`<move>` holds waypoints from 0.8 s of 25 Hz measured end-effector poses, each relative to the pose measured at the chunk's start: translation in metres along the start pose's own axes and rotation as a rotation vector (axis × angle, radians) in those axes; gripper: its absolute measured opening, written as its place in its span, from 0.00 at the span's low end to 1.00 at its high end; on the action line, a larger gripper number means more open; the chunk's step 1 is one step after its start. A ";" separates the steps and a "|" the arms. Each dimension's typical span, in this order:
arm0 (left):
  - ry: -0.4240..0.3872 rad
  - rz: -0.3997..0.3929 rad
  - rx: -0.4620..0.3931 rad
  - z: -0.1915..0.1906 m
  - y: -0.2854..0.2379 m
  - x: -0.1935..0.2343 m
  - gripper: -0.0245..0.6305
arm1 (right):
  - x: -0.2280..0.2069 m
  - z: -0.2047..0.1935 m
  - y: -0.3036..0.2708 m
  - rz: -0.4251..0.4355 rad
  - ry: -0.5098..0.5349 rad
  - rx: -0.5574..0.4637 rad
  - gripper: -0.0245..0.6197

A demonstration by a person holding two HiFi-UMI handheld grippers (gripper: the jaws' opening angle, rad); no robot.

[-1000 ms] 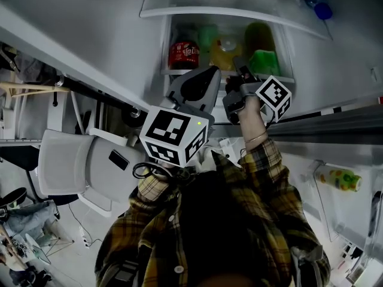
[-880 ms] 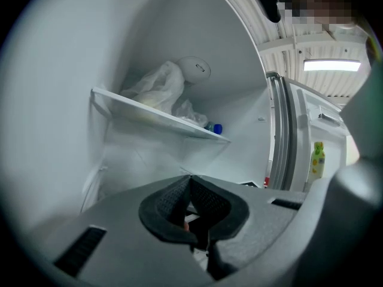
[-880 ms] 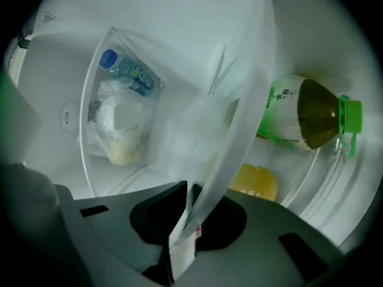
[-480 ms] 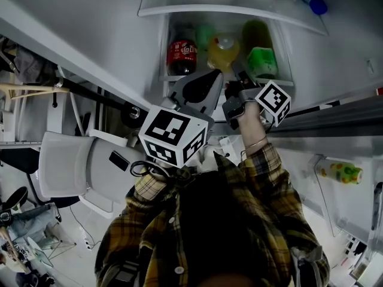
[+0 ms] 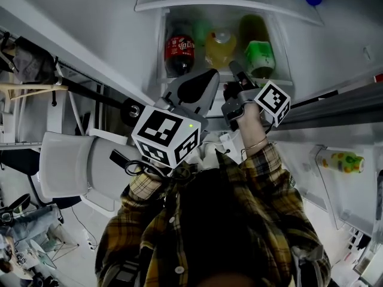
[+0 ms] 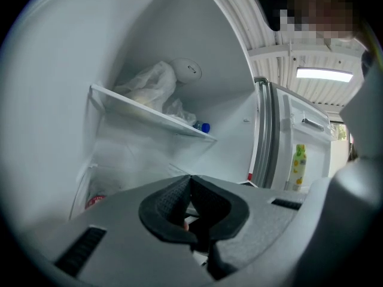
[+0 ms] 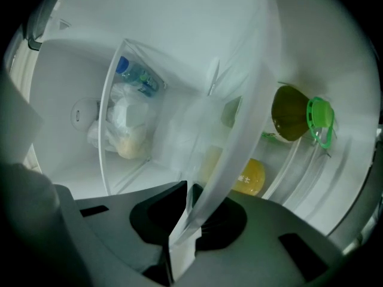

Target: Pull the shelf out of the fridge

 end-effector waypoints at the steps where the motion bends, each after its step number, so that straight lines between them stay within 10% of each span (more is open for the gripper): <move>1: 0.002 -0.006 -0.002 -0.001 0.001 -0.001 0.04 | 0.000 -0.002 0.002 0.001 -0.002 0.001 0.11; 20: -0.006 -0.086 -0.003 -0.009 0.011 -0.016 0.04 | 0.004 -0.027 0.036 0.017 -0.025 0.012 0.11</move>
Point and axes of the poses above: the fingertips, and each gripper's own axes: y backward along the fingers, x to its left, z out of its top, the point moved 7 cm from there along y, backward along the fingers, and after that the axes turned 11 degrees about x, right-handed, at the moved point
